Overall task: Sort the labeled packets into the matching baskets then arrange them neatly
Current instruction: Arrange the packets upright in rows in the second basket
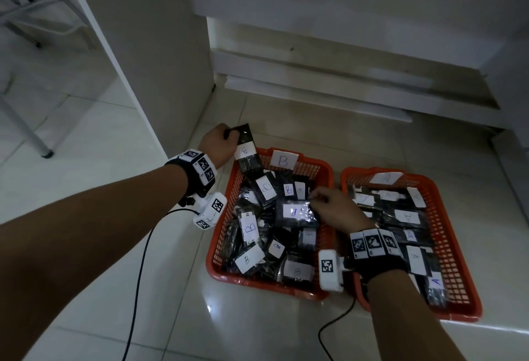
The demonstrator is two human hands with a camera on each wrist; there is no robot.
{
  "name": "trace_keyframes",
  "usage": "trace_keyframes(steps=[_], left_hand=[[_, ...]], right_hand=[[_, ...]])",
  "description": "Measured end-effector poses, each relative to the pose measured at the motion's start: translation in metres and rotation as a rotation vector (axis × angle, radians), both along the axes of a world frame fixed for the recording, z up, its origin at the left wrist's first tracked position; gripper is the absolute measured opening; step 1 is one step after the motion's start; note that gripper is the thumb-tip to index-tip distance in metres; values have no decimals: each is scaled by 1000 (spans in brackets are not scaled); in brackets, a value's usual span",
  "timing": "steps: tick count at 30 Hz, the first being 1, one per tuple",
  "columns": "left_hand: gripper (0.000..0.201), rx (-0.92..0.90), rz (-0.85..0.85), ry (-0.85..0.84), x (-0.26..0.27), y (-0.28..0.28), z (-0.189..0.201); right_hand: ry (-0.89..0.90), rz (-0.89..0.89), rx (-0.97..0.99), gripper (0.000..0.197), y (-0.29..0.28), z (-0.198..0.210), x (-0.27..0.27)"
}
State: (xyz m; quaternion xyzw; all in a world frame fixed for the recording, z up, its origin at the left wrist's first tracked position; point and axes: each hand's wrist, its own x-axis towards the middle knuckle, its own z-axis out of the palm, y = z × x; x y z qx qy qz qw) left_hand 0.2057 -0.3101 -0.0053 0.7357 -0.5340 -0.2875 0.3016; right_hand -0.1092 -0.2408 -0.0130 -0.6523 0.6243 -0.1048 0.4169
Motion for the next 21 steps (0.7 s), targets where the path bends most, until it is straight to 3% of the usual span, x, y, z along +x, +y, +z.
trace_keyframes(steps=[3, 8, 10, 12, 16, 18, 21], left_hand=[[29, -30, 42, 59, 9, -1, 1], [27, -49, 84, 73, 20, 0, 4], [27, -55, 90, 78, 22, 3, 4], [24, -58, 93, 82, 24, 5, 3], [19, -84, 99, 96, 27, 8, 4], [19, -91, 106, 91, 29, 9, 7], [19, -88, 109, 86, 34, 10, 6]], right_hand=[[43, 31, 9, 21, -3, 0, 6], [316, 89, -77, 28, -18, -10, 32], [272, 90, -119, 33, -26, -10, 54], [202, 140, -28, 35, -34, -8, 75], [288, 202, 8, 48, -45, -15, 97], [301, 190, 20, 43, -48, -21, 100], [280, 190, 32, 17, -48, -22, 98]])
